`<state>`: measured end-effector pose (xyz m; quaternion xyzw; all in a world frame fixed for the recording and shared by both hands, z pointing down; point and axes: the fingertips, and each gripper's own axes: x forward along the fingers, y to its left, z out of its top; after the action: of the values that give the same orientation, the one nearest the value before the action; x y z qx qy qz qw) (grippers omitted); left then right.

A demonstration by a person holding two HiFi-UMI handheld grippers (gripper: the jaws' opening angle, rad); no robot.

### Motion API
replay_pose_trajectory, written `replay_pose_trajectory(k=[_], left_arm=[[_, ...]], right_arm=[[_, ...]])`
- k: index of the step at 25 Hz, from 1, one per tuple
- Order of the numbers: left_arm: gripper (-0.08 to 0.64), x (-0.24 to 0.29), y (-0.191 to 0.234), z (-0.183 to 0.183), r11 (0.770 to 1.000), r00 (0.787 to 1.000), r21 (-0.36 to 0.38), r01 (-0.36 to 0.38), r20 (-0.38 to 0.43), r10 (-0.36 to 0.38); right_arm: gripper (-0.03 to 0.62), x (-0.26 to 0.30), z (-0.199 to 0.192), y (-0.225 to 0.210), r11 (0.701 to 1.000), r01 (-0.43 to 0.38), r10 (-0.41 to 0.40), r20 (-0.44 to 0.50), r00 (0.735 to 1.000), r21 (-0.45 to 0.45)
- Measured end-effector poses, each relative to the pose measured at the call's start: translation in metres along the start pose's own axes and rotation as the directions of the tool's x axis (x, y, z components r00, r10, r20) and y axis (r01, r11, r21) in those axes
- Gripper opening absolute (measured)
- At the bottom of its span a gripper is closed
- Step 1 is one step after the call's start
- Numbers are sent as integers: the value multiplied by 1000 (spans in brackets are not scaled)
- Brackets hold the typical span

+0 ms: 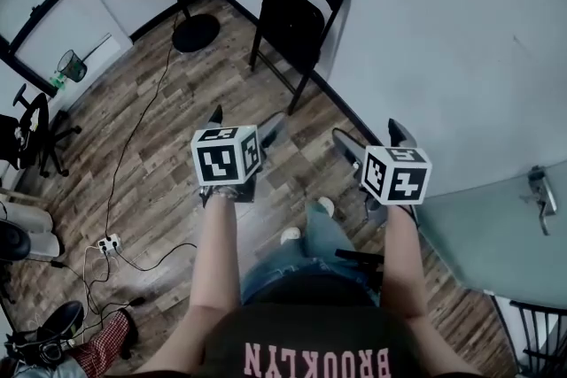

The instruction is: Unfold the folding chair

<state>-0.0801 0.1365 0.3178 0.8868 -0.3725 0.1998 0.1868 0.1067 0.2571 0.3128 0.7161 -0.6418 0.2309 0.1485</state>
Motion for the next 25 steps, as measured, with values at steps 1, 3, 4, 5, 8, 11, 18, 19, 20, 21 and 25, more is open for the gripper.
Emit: replay_pose_trajectory(k=[1,3,4,5,8,11,18,19,20,21,25], left_arm=[[568,3,2,3,1000,1000,-1,3,2,-3],[568,11,4,9,1000,1000,0,3,1,-3],[568,14,6,11,1000,1000,1,0,-1,0],[568,18,9,14,1000,1000,4,-4,-5,5],[549,27,21,16,999,998,13,-44,-35,45],[480,45,31,15,996,994,17,-93,-56,94],[480,111,33,38,995,993,13,-99,-56,99],[481,123,33,44,996,994,12,-93,-61,93],[494,134,32,50,996,994,10,-88,-64,88],[513,145,33,56,996,994,9,-85,-67,86],[559,186,36,78,994,991,18,-104,-79,105]], right_arm=[[531,3,2,-5,1000,8,-8,2,1000,1],[531,9,8,-16,1000,23,-23,4,1000,10],[529,12,13,-20,999,28,-28,5,1000,15],[529,16,17,-23,999,30,-30,7,1000,17],[523,30,26,-27,999,34,-34,3,999,-2],[511,51,24,-35,999,30,-30,-9,1000,-22],[509,115,46,-73,999,-19,19,7,1000,29],[509,126,53,-80,999,-26,26,8,1000,33],[509,137,60,-86,999,-35,34,9,999,37],[509,147,67,-92,998,-43,43,10,999,41],[509,190,95,-114,996,-76,76,2,997,46]])
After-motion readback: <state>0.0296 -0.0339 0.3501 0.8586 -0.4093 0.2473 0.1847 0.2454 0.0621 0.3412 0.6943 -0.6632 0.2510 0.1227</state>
